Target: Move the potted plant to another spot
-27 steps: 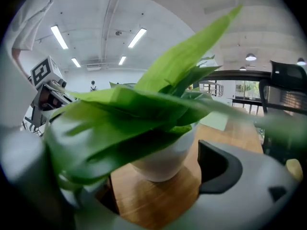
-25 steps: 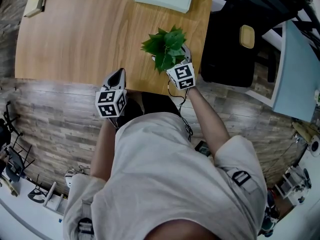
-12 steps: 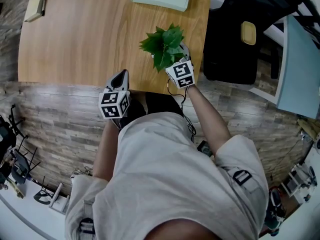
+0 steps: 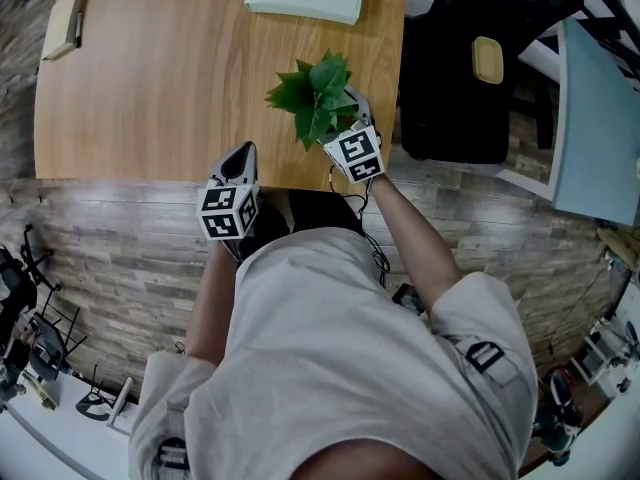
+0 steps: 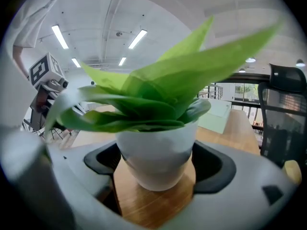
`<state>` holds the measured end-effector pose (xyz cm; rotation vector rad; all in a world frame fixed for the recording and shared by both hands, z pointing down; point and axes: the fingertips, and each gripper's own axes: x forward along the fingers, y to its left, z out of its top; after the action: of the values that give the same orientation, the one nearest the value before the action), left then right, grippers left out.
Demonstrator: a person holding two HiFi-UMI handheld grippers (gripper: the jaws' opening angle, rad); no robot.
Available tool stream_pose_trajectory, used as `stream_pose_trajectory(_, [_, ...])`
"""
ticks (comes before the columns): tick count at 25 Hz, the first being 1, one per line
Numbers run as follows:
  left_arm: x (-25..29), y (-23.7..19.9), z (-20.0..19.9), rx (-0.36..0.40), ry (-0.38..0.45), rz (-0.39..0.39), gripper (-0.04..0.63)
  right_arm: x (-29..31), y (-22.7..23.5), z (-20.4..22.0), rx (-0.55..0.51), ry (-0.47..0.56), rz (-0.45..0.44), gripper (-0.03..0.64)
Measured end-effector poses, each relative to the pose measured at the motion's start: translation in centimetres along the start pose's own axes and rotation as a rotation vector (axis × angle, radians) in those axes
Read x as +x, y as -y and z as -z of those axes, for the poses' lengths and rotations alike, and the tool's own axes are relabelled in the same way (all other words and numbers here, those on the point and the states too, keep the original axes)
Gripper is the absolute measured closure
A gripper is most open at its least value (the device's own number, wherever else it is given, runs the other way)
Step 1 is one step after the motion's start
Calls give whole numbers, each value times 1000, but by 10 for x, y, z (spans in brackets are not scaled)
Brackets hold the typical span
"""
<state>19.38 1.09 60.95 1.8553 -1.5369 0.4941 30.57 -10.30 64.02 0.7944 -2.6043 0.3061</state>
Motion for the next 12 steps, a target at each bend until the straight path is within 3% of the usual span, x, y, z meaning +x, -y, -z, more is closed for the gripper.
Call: stream_pose_trajectory(12, [0, -4, -13, 0, 35, 0, 583, -14, -2, -21, 12, 49, 12, 155])
